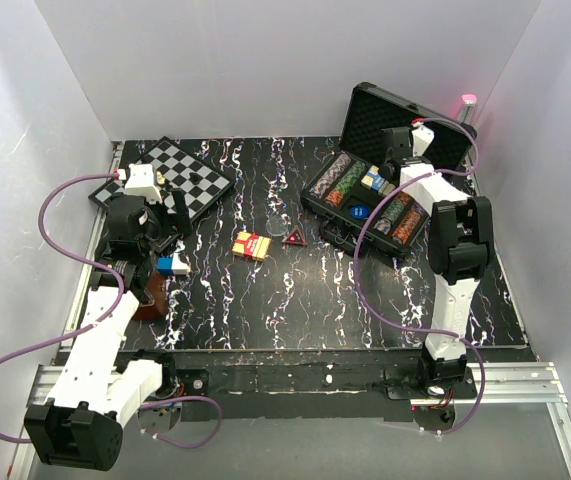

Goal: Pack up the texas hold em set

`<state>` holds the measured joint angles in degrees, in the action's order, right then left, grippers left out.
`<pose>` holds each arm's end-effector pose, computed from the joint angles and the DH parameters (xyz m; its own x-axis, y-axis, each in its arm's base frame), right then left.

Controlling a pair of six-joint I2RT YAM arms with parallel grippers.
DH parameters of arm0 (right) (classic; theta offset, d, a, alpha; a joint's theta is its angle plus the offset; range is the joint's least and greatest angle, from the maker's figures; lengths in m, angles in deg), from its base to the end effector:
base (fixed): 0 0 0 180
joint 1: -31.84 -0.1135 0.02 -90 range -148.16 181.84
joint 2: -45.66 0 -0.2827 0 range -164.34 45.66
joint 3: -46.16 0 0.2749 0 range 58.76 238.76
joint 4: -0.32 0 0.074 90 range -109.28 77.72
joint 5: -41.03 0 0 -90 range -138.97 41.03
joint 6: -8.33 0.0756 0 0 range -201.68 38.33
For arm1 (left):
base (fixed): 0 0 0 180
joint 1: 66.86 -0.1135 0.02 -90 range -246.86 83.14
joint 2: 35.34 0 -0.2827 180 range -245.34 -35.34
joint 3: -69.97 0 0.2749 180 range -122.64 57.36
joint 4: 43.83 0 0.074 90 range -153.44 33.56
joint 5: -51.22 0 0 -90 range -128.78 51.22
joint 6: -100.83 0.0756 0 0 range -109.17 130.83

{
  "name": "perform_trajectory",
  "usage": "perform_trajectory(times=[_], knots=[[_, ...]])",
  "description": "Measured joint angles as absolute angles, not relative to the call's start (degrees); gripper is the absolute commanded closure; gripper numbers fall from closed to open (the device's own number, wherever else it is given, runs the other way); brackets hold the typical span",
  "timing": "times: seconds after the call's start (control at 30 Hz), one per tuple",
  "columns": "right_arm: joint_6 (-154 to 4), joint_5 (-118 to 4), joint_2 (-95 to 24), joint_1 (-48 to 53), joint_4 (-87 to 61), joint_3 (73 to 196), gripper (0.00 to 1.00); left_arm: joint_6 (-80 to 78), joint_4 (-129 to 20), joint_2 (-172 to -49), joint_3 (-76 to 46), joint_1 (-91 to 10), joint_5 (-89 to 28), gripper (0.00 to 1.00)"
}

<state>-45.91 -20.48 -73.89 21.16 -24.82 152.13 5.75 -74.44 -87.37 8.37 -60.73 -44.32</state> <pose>0.5336 0.0639 0.2070 -0.3803 0.4510 -0.8075 0.5238 0.8246 0.2138 0.2558 -0.0201 0.3285 -0.3570 -0.0503 -0.9327 -0.0150 0.9987 -0.0481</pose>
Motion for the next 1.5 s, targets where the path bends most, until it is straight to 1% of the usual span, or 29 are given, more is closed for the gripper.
perform_trajectory(times=[0.4, 0.57, 0.7, 0.8, 0.93, 1.07, 1.13, 1.27, 1.37, 1.5], knots=[[-46.15, -17.77, -71.57, 18.19, -27.83, 148.89, 0.69, 5.77, -74.44, -87.19, 8.37, -60.71, -44.36, 0.02], [-49.05, -17.86, -70.04, 18.10, -26.70, 146.92, 0.65, 5.79, -74.44, -87.19, 8.37, -60.71, -44.34, 0.02], [-52.81, -18.58, -68.55, 18.10, -25.28, 145.92, 0.55, 5.95, -74.16, -87.19, 8.37, -60.49, -44.01, 0.02], [-56.90, -20.04, -64.47, 18.01, -23.64, 143.10, 0.50, 5.68, -73.52, -87.23, 8.35, -59.66, -43.49, 0.04], [-61.73, -23.28, -57.47, 17.93, -22.41, 141.42, 0.46, 4.59, -73.15, -88.85, 6.64, -55.81, -43.77, 0.04], [-64.83, -26.10, -50.68, 17.93, -20.82, 140.32, 0.44, 3.50, -71.90, -94.69, 0.68, -48.14, -45.85, 0.05], [-65.80, -27.89, -48.51, 17.97, -20.88, 139.97, 0.44, 2.67, -70.72, -99.82, -3.87, -43.71, -46.61, 0.05], [-67.22, -32.13, -48.07, 18.36, -22.76, 139.95, 0.44, 0.66, -67.69, -110.91, -11.54, -37.72, -46.00, 0.05], [-69.03, -37.33, -48.23, 18.63, -24.97, 138.77, 0.43, -2.21, -65.33, -119.93, -16.59, -35.25, -43.71, 0.07], [-70.78, -44.83, -48.23, 18.76, -25.98, 134.82, 0.42, -6.01, -64.10, -129.11, -20.65, -34.85, -39.29, 0.07]])
